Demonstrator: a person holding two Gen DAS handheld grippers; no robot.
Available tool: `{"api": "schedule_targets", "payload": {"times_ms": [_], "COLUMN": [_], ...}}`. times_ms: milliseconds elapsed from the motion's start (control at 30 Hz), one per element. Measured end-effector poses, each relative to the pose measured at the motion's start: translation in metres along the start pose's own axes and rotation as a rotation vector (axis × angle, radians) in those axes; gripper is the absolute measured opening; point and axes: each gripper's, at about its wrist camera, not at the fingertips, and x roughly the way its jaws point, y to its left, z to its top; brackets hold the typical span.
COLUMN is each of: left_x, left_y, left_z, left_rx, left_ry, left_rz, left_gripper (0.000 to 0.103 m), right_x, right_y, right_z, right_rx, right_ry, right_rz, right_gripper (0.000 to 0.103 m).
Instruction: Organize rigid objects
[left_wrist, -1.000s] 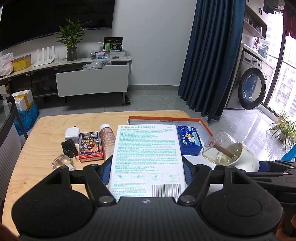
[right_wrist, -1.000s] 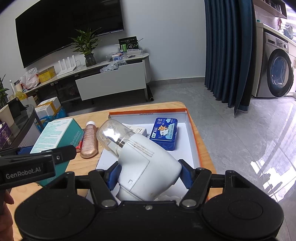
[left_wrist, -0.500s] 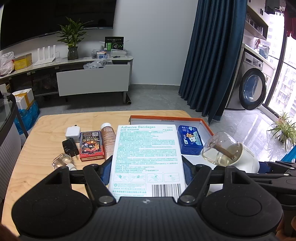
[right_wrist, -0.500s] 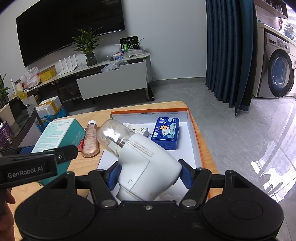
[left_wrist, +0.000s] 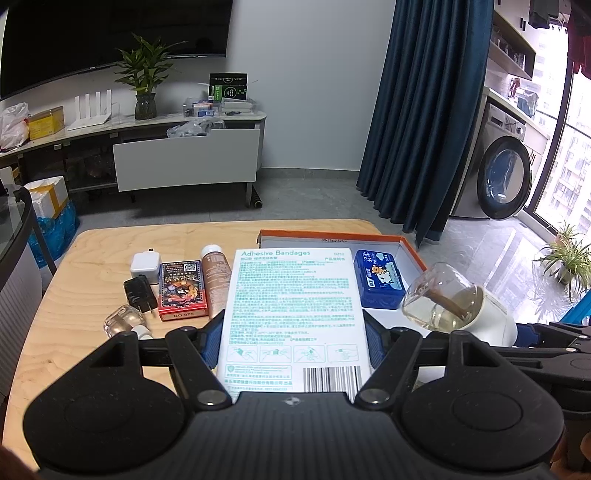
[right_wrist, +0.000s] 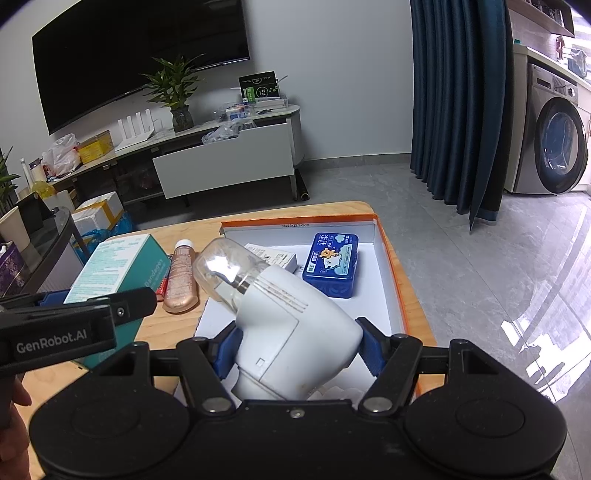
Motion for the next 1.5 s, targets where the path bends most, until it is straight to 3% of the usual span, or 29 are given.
{"api": "schedule_targets", "payload": {"times_ms": [1500], "left_x": [0.0029], "left_y": [-0.0030], "left_z": [-0.0030], "left_rx": [0.001], "left_ry": [0.008], "left_rz": [0.003], "left_gripper": [0.072], "right_x": [0.0016], "right_y": [0.0036], "right_z": [-0.0053], "right_rx": [-0.006], "right_ry": [0.003], "right_rz": [-0.003], "right_gripper": [0.079]}}
